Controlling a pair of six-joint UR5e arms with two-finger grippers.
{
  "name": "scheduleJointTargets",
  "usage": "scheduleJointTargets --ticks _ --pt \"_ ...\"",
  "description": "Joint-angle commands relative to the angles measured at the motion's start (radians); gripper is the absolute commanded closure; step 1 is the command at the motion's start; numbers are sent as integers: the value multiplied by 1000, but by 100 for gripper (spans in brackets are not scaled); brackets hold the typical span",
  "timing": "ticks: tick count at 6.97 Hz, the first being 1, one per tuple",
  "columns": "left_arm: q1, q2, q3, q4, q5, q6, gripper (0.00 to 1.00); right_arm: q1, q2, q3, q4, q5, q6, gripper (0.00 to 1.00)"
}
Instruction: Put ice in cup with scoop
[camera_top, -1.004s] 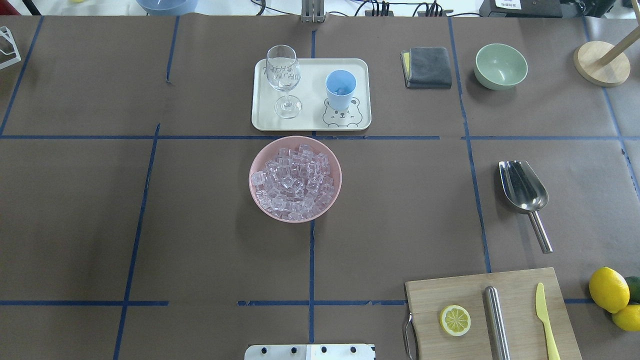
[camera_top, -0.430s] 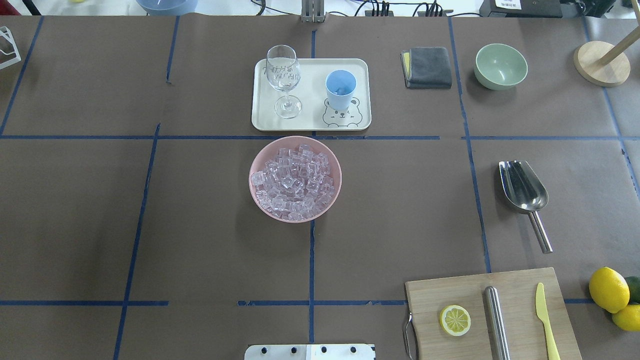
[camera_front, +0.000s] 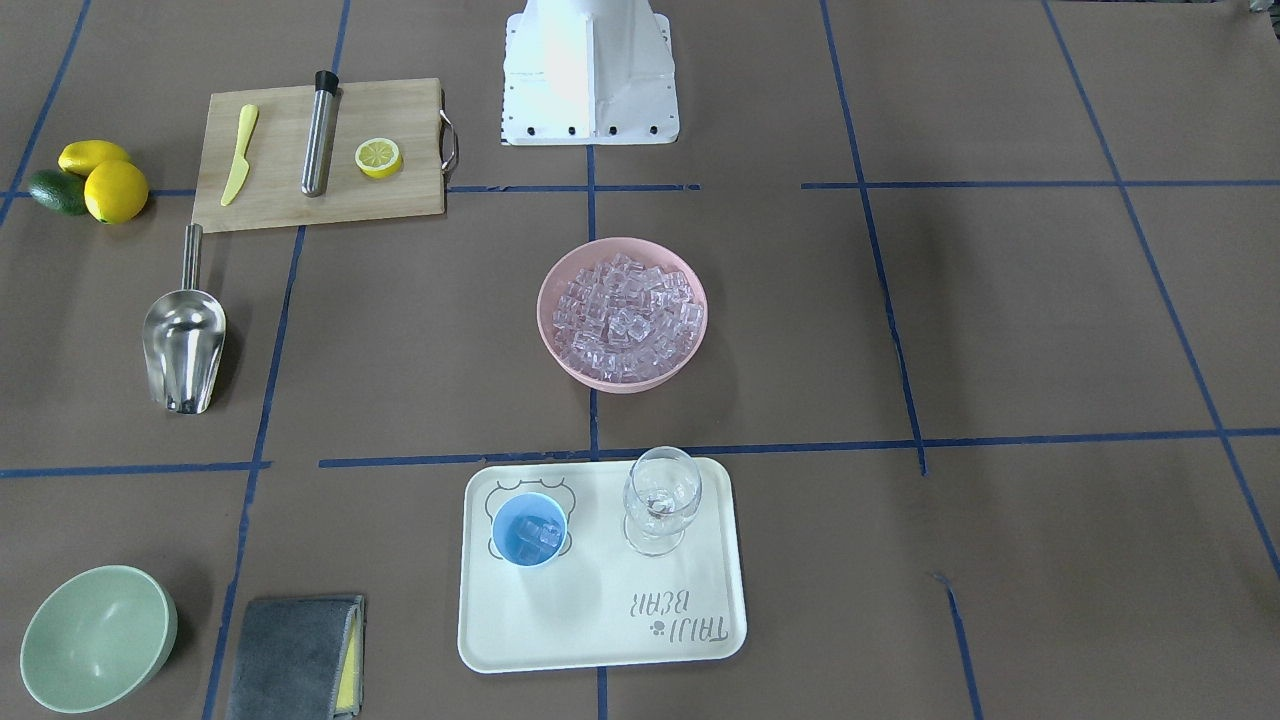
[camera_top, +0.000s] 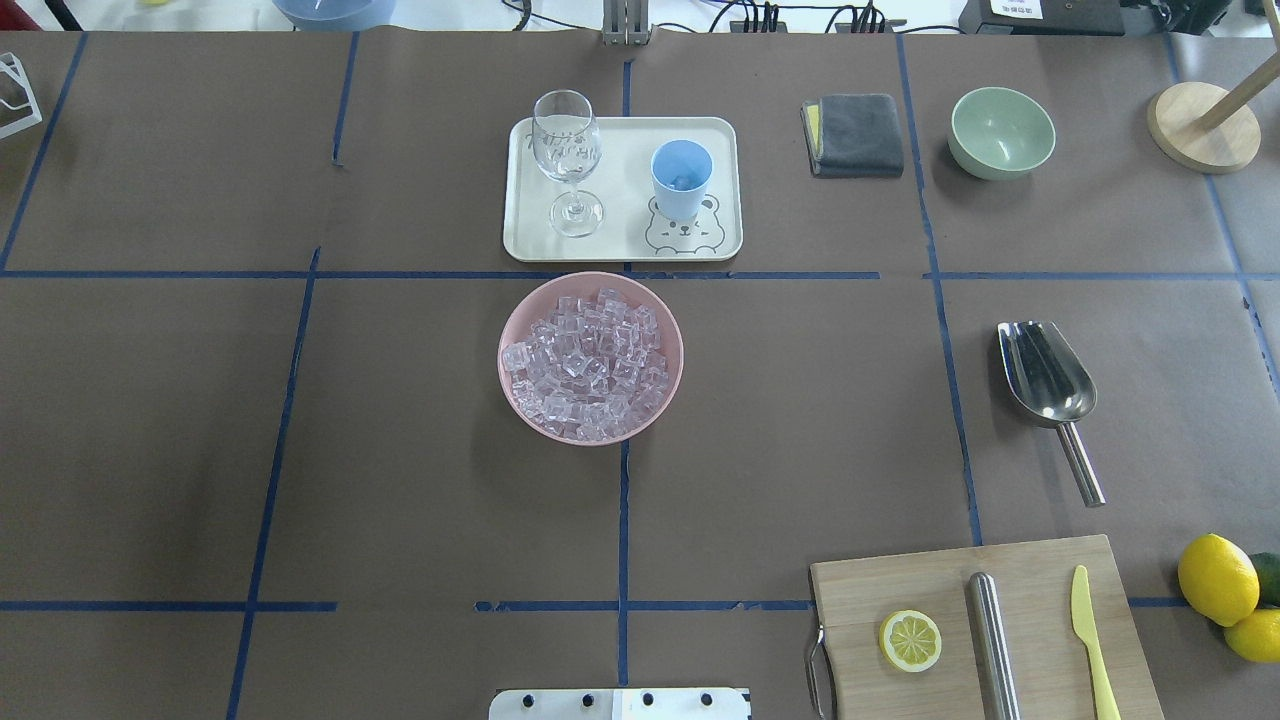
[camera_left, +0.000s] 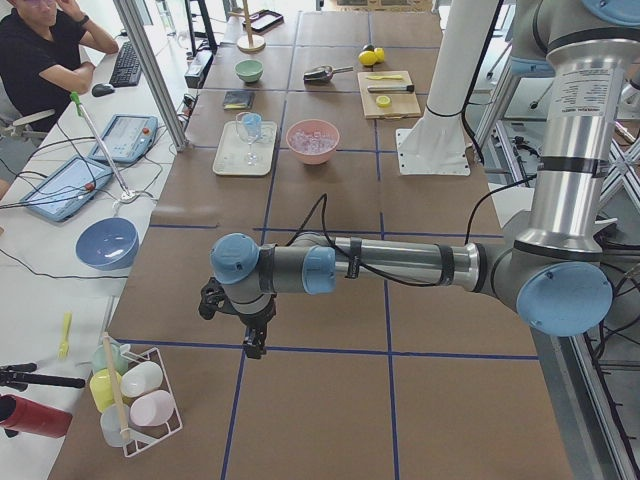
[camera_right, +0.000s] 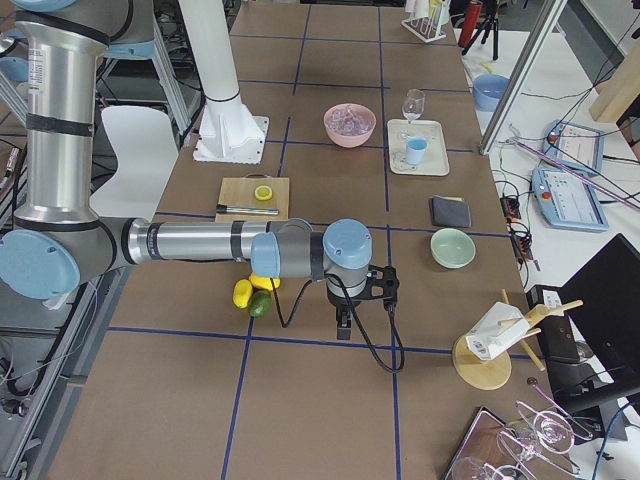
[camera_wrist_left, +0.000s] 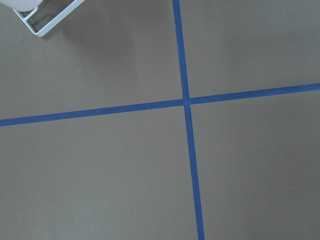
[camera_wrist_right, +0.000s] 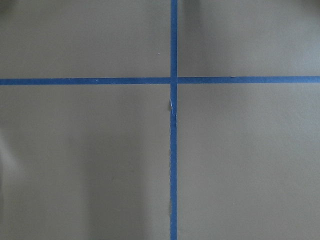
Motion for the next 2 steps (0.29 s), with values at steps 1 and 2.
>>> scheduleJointTargets --ticks 1,2 --pt "0 -1 -2 0 0 0 0 -1 0 0 0 2 0 0" --pt "0 -1 -5 0 0 0 0 -1 0 1 0 2 0 0"
